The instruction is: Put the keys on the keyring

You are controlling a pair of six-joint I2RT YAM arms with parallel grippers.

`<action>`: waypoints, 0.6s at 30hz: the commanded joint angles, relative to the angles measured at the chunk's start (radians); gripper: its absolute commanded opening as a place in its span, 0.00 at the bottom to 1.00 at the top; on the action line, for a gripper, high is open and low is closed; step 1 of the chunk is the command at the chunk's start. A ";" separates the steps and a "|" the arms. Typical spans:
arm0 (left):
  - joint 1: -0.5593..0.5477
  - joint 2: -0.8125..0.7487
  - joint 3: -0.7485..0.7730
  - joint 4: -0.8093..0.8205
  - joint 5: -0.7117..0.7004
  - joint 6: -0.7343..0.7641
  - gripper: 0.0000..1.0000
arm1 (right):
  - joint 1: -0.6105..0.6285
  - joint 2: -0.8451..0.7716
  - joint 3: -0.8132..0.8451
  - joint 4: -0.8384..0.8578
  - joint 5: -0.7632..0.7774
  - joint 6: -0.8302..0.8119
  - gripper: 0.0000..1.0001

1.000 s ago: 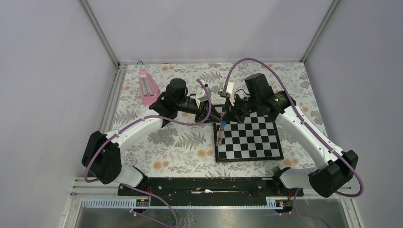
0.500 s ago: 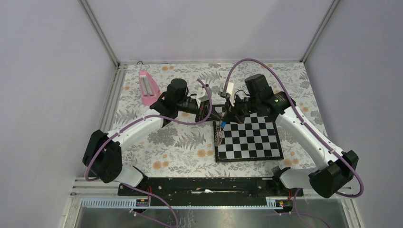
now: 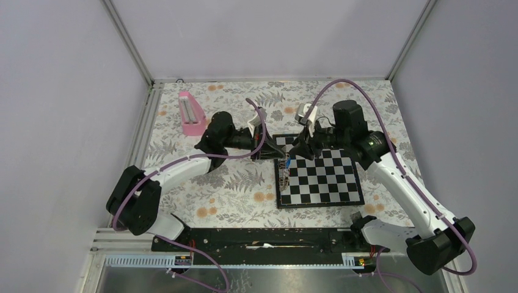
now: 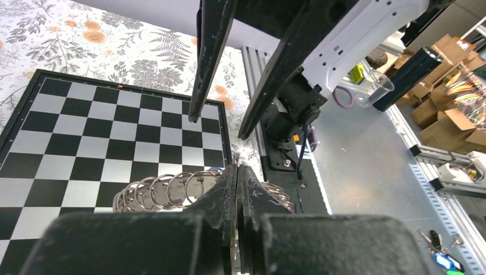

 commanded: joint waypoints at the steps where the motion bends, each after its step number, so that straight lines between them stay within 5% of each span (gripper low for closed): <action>1: 0.003 -0.044 -0.012 0.264 -0.005 -0.198 0.00 | -0.013 -0.052 -0.040 0.042 -0.068 -0.036 0.42; 5: 0.003 -0.035 -0.041 0.392 -0.014 -0.296 0.00 | -0.013 -0.073 -0.075 0.025 -0.097 -0.100 0.44; 18: 0.003 -0.031 -0.072 0.461 -0.021 -0.326 0.00 | -0.016 -0.073 -0.042 0.007 -0.190 -0.100 0.45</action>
